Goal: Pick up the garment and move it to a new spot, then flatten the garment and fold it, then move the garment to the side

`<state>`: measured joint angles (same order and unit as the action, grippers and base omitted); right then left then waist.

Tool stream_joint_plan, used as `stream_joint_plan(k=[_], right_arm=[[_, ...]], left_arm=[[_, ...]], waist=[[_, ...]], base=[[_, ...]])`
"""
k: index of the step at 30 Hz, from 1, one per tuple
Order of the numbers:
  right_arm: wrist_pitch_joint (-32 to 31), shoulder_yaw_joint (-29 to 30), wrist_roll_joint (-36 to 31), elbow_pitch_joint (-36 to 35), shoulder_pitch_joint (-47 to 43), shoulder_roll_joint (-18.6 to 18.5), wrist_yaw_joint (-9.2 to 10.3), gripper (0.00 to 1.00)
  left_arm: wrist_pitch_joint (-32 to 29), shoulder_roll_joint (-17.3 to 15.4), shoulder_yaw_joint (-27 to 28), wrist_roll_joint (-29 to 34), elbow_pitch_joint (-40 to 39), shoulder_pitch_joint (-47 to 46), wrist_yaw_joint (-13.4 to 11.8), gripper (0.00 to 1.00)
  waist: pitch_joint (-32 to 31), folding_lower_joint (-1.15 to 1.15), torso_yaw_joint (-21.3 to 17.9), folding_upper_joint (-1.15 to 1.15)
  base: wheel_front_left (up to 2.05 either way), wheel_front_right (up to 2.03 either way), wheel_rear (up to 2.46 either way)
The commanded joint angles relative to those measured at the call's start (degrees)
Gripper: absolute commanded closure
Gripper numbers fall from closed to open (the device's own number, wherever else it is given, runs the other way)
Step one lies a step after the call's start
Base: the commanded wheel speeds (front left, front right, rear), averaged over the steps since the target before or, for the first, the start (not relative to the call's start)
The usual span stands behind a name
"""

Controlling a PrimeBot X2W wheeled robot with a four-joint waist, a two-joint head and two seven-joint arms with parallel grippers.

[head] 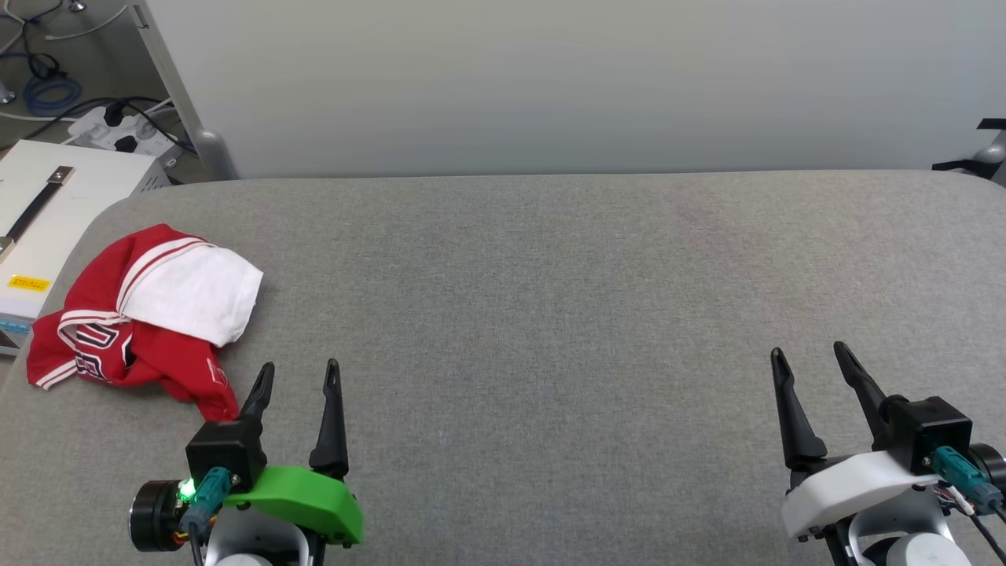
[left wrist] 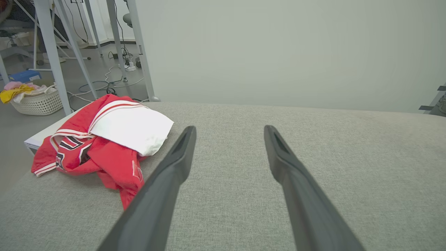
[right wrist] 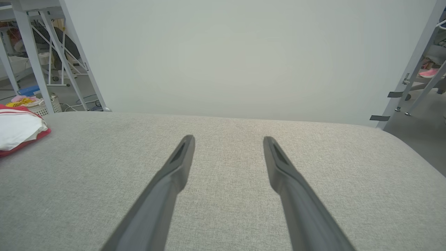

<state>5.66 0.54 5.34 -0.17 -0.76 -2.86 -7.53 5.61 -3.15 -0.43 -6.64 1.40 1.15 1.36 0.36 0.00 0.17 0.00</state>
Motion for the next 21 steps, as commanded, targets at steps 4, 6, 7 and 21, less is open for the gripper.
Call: stream_joint_plan(k=[4, 6, 7, 21], right_arm=[[1.0, 0.0, 0.9, 0.1, 0.2, 0.0, 0.02, 0.00], [1.3, 0.0, 1.1, -0.2, 0.3, 0.0, 0.02, 0.00], [1.4, 0.0, 1.2, -0.3, 0.3, 0.0, 0.02, 0.00], [3.0, 0.2, 2.0, 0.7, 0.0, 0.0, 0.02, 0.00]], left_arm=[[1.0, 0.1, -0.2, -1.2, 0.3, 0.3, 0.6, 0.00], [1.2, 0.1, -0.1, -1.4, -0.1, 0.3, 0.7, 0.00], [1.3, 0.1, -0.1, -1.5, -0.2, 0.3, 0.8, 0.00], [3.0, 0.2, -0.9, -3.4, 1.6, 0.9, 1.5, 0.00]], waist=[[-0.1, 0.00, 0.0, 0.00], [-0.1, 0.00, 0.0, 0.00], [-0.1, 0.00, 0.0, 0.00], [0.0, 0.00, -0.1, 0.00]], base=[[0.00, 0.00, 0.00], [0.00, 0.00, 0.00], [0.00, 0.00, 0.00], [0.00, 0.00, 0.00]])
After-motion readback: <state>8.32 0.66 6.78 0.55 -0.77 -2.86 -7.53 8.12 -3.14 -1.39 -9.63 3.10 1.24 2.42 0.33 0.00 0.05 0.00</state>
